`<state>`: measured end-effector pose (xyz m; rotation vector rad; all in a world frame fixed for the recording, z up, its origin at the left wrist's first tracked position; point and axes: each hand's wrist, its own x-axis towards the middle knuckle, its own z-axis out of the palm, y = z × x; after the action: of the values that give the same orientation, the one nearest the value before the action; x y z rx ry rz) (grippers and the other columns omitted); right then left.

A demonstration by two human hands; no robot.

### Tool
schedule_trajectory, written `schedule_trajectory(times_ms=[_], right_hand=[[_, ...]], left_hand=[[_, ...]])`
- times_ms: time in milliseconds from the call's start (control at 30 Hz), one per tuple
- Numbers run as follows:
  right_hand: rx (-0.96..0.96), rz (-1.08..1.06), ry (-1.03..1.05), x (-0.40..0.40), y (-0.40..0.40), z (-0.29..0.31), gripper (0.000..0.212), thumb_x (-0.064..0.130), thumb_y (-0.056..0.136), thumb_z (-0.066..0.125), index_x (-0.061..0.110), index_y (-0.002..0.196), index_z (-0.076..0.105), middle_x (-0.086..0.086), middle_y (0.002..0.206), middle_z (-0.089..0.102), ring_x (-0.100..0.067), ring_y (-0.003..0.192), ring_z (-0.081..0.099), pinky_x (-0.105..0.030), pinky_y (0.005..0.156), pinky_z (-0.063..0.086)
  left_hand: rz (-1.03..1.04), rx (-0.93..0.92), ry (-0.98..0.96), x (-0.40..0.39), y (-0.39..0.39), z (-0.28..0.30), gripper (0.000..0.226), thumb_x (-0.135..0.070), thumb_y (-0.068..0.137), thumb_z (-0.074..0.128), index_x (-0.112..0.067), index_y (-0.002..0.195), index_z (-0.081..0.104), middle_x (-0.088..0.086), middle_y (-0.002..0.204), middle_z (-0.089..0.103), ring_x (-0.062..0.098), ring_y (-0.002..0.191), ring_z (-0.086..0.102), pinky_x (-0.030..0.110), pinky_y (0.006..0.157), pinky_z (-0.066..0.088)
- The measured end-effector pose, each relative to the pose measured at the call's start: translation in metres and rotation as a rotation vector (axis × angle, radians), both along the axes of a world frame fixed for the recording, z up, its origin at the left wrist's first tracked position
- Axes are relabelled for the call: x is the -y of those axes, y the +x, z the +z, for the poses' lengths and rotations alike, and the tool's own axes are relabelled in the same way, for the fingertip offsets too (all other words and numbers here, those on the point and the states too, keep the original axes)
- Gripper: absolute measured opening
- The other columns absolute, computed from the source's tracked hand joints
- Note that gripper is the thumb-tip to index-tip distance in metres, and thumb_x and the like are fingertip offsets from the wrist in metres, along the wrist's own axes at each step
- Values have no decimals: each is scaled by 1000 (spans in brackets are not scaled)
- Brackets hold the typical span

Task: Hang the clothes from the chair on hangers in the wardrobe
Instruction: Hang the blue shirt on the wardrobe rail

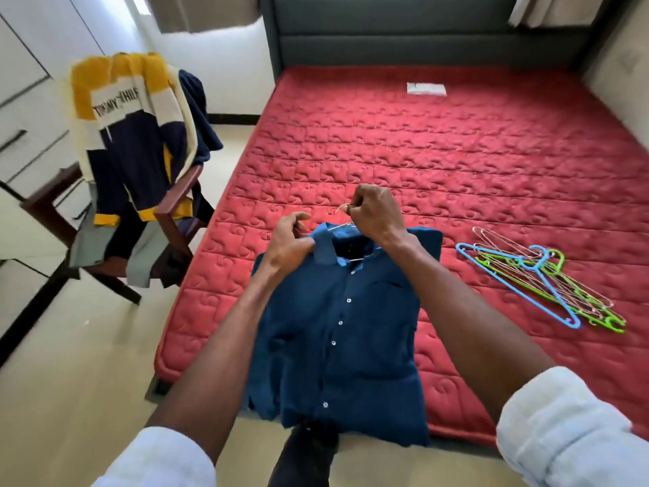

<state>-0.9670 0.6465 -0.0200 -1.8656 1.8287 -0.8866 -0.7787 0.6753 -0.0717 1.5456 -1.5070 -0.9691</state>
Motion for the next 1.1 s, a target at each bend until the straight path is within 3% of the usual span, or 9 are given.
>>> schedule_trajectory(times_ms=[100,333,433,533,633,733,833,967,1100], right_hand=[[-53,17,-99,-51,4,56,7,13,79,65,14,72,64,-5,78,70,-22,67,56,-25,59,35],[-191,127,-222,-133,16,146,5,14,77,61,10,74,63,-8,76,68,-29,72,61,-31,63,42],[-197,131,-219,-148,20,171,6,11,78,57,10,74,61,-9,74,68,-29,70,63,-30,60,46],[-117,198,-244,-160,32,193,21,10,79,63,17,62,52,-6,69,65,-22,64,57,-27,56,39],[-80,237,-261,-163,50,209,31,17,78,73,17,58,49,-2,65,61,-18,61,52,-30,53,40],[-53,232,-301,-163,71,219,29,15,73,74,16,57,50,-1,62,60,-17,60,51,-34,58,49],[65,279,-312,-167,93,227,27,17,75,78,13,62,55,2,63,60,-13,59,49,-32,59,48],[218,447,-163,-168,98,234,22,28,77,81,20,91,66,5,84,65,-7,71,54,-19,64,44],[11,557,-19,-163,70,230,61,24,77,82,20,133,57,2,118,62,-16,103,57,-22,88,46]], left_hand=[[-58,51,122,-34,13,61,29,-39,73,63,-16,91,65,4,78,52,14,70,45,29,64,34],[30,62,-168,-126,34,164,5,-10,83,72,-11,78,74,1,72,66,2,61,52,20,57,40],[15,95,-214,-152,44,191,14,-5,79,76,-17,78,68,-5,74,65,1,65,54,17,64,42],[-67,245,-159,-162,57,217,44,-6,70,83,-9,107,60,-1,98,58,10,88,54,13,74,42],[-192,330,-98,-157,72,234,50,-21,69,84,-13,115,65,4,115,66,14,105,60,31,96,49],[-184,338,-148,-160,88,243,15,-17,80,79,-17,93,72,6,96,73,11,84,61,39,85,52],[-65,364,-270,-172,106,248,13,-22,86,74,-11,89,70,7,84,70,10,72,54,34,70,46],[42,319,-400,-183,126,244,10,-17,86,73,-9,87,66,-4,76,63,3,65,50,18,62,40],[158,223,-469,-193,147,242,13,-12,84,74,-15,94,65,-3,83,65,4,73,55,16,68,44]])
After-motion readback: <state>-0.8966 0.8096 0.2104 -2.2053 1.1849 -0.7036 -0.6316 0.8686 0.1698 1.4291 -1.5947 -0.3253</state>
